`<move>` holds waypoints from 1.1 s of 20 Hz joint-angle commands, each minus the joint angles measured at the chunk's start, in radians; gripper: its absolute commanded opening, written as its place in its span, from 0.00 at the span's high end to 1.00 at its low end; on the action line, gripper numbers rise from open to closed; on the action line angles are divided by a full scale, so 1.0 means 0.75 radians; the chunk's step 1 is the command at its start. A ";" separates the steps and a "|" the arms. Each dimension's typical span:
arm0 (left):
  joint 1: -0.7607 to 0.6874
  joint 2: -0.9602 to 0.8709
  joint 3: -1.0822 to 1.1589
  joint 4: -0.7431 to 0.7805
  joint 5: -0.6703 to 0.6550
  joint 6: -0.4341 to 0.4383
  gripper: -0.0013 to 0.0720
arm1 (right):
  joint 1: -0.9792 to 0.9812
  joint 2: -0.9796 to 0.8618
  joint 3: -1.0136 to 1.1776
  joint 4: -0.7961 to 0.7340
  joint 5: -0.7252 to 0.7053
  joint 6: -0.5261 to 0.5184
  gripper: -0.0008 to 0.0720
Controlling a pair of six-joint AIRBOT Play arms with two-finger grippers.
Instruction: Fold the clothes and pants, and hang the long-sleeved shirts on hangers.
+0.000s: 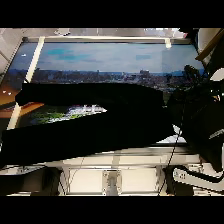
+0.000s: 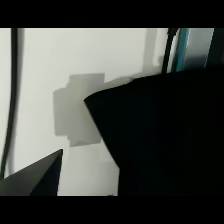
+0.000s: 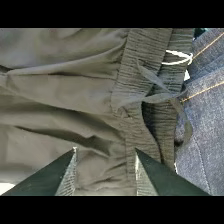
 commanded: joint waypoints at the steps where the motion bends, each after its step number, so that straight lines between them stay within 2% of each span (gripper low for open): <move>1: 0.004 -0.079 -0.016 -0.122 0.052 0.035 0.56 | 0.002 0.004 -0.003 0.010 -0.077 0.026 0.43; 2: -0.009 -0.107 -0.016 -0.123 0.062 0.035 0.67 | 0.002 0.004 -0.003 0.012 -0.087 0.044 0.43; 5: -0.089 -0.170 -0.016 -0.122 0.107 0.045 0.69 | 0.002 0.004 -0.003 0.023 -0.098 0.062 0.43; 6: -0.123 -0.176 -0.015 -0.122 0.121 0.044 0.73 | 0.002 0.004 -0.003 0.036 -0.100 0.062 0.43; 7: -0.155 -0.174 -0.013 -0.122 0.141 0.044 0.96 | 0.002 0.004 -0.003 0.045 -0.100 0.065 0.43; 13: -0.285 -0.170 0.122 -0.129 0.169 0.044 0.98 | 0.001 0.004 -0.003 0.007 -0.101 0.075 0.43; 15: -0.340 -0.170 0.216 -0.190 0.186 0.044 0.98 | 0.001 0.004 -0.003 -0.001 -0.101 0.076 0.43; 18: -0.466 -0.170 0.325 -0.246 0.273 0.044 0.98 | 0.001 0.004 -0.003 -0.002 -0.111 0.080 0.43; 22: -0.641 -0.196 0.328 -0.245 0.336 0.045 0.98 | 0.001 0.003 -0.003 -0.041 -0.108 0.081 0.43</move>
